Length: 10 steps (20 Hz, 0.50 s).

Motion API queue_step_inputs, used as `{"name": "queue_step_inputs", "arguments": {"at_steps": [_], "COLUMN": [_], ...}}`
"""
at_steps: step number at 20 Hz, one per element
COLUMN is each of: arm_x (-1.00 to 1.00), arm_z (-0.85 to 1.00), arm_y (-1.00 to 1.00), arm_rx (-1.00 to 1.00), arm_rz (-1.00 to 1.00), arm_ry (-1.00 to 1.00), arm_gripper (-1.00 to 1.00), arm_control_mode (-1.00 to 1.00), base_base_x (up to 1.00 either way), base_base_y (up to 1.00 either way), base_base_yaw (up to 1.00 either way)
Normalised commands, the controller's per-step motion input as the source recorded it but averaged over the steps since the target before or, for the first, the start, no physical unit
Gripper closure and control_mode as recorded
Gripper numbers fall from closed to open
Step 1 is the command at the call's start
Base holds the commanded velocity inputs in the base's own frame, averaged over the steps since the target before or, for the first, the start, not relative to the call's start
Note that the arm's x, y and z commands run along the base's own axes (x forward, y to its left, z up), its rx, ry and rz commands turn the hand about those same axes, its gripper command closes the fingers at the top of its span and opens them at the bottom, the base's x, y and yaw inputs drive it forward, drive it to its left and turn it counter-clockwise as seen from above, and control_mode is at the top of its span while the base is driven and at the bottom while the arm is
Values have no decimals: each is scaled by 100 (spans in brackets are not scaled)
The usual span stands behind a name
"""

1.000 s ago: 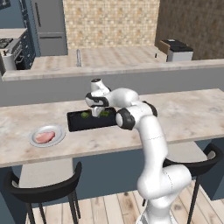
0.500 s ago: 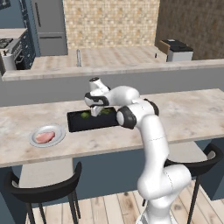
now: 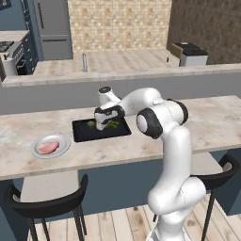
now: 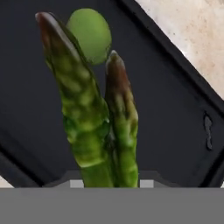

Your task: Create a steak meal by picking up the steak and asparagus from the tray and placing them on the plate. Leave the lime on the tray.

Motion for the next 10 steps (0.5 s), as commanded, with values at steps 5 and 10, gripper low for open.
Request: {"name": "queue_step_inputs", "arguments": {"at_steps": [5,10], "arm_x": [-75,-40], "arm_z": [66,86], "arm_y": [1,3], "arm_rx": [28,26], "arm_rz": [-21,-22], "arm_ry": [-4,0], "arm_gripper": [100,100], "arm_control_mode": [-100,-100], "base_base_x": [0,0], "base_base_y": [0,0], "base_base_yaw": [0,0]}}
